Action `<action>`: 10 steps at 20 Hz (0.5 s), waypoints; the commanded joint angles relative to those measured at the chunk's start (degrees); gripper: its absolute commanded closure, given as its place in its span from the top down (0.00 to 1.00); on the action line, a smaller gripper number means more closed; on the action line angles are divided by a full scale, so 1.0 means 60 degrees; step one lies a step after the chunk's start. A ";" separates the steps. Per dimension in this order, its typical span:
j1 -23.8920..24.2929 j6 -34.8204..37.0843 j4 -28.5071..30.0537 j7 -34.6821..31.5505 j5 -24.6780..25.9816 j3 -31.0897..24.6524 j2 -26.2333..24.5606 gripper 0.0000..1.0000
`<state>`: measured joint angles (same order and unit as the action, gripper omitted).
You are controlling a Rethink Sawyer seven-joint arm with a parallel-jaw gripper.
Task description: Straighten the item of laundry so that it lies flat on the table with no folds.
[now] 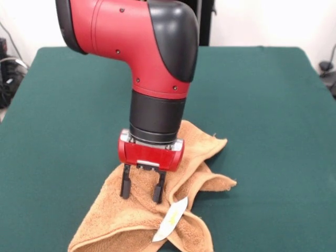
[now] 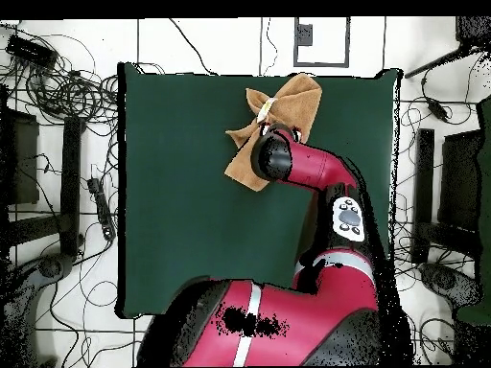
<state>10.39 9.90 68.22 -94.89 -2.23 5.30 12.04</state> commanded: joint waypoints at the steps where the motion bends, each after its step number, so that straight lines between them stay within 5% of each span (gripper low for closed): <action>1: -0.0552 -0.0077 0.0287 -0.1561 -0.0162 -0.1117 -0.0613 1.00; 10: -0.0745 0.0136 0.0300 -0.1768 -0.0356 -0.0968 -0.0534 1.00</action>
<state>9.98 9.81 68.12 -94.89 -2.24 5.59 11.96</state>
